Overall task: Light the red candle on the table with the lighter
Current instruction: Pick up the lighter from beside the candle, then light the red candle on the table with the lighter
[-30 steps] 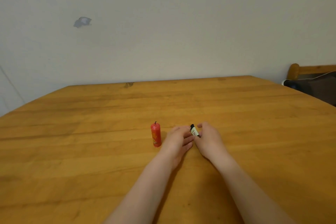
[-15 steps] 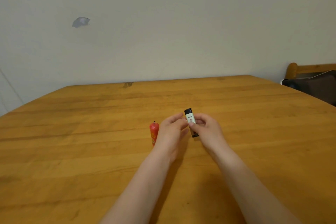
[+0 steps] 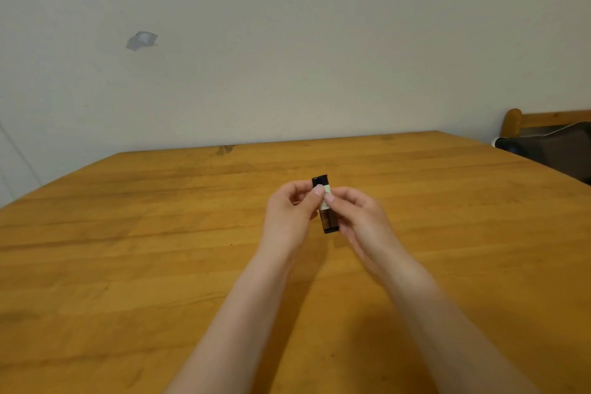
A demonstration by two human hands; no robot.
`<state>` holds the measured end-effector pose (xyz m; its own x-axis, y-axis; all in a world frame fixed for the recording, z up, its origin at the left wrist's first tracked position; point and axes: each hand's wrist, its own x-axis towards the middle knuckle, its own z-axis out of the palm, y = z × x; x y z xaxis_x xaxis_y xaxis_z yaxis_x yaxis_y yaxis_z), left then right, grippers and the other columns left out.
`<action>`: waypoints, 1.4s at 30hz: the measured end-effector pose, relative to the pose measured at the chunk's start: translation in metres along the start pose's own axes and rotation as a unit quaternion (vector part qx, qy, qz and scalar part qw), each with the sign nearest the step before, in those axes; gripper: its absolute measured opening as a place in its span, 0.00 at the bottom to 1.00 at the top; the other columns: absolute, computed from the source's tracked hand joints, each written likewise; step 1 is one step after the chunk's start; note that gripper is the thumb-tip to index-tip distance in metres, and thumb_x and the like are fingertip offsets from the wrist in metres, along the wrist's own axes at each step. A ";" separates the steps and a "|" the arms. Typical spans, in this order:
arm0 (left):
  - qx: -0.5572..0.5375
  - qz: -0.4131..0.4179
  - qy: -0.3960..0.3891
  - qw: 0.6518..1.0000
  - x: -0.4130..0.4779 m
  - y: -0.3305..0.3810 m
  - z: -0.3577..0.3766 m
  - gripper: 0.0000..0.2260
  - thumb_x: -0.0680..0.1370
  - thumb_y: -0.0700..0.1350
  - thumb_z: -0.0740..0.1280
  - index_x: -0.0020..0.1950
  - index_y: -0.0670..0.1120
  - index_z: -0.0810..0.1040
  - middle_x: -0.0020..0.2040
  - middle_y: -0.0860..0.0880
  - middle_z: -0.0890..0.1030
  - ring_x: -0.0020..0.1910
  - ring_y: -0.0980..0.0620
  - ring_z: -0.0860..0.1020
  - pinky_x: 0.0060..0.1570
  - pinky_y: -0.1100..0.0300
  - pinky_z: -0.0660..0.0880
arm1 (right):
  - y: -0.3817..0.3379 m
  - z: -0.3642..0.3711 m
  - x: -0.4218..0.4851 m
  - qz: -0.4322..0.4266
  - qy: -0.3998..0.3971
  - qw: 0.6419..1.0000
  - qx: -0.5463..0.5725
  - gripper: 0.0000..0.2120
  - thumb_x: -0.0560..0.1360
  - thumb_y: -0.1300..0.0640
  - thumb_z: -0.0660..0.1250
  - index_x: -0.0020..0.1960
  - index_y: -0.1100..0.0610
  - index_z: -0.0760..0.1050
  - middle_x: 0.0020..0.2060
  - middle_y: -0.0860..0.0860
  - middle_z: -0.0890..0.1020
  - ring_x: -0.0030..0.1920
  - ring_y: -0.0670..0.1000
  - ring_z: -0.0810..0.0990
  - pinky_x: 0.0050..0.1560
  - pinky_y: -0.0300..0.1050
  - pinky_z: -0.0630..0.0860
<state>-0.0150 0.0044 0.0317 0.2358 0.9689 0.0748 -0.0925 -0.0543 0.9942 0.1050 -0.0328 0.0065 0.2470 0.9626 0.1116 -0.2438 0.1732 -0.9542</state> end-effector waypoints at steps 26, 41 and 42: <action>0.057 0.007 0.070 0.996 0.021 0.031 -0.082 0.11 0.76 0.48 0.66 0.56 0.48 0.82 0.50 0.50 0.84 0.40 0.53 0.79 0.43 0.59 0.74 | 0.010 0.036 0.020 0.230 -0.017 0.967 -0.108 0.32 0.65 0.23 0.58 0.24 0.52 0.66 0.17 0.46 0.63 0.17 0.45 0.57 0.16 0.34 0.54; 0.052 -0.003 0.061 0.997 0.035 0.001 -0.086 0.28 0.80 0.62 0.46 0.55 0.51 0.82 0.56 0.55 0.83 0.56 0.58 0.79 0.59 0.54 0.69 | 0.027 0.043 0.024 0.226 0.059 0.947 -0.222 0.26 0.67 0.34 0.56 0.21 0.53 0.64 0.16 0.46 0.64 0.16 0.48 0.58 0.21 0.34 0.55; 0.053 -0.002 0.058 0.997 0.035 0.000 -0.085 0.28 0.80 0.62 0.46 0.56 0.51 0.82 0.56 0.55 0.83 0.57 0.58 0.79 0.60 0.54 0.69 | 0.028 0.042 0.024 0.224 0.063 0.948 -0.215 0.26 0.67 0.35 0.56 0.21 0.53 0.64 0.17 0.46 0.63 0.16 0.48 0.57 0.21 0.33 0.55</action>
<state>-0.0891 0.0588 0.0281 0.1222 0.9902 0.0682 0.0118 -0.0701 0.9975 0.0644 0.0037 -0.0055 0.3254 0.8823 -0.3400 0.0483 -0.3746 -0.9259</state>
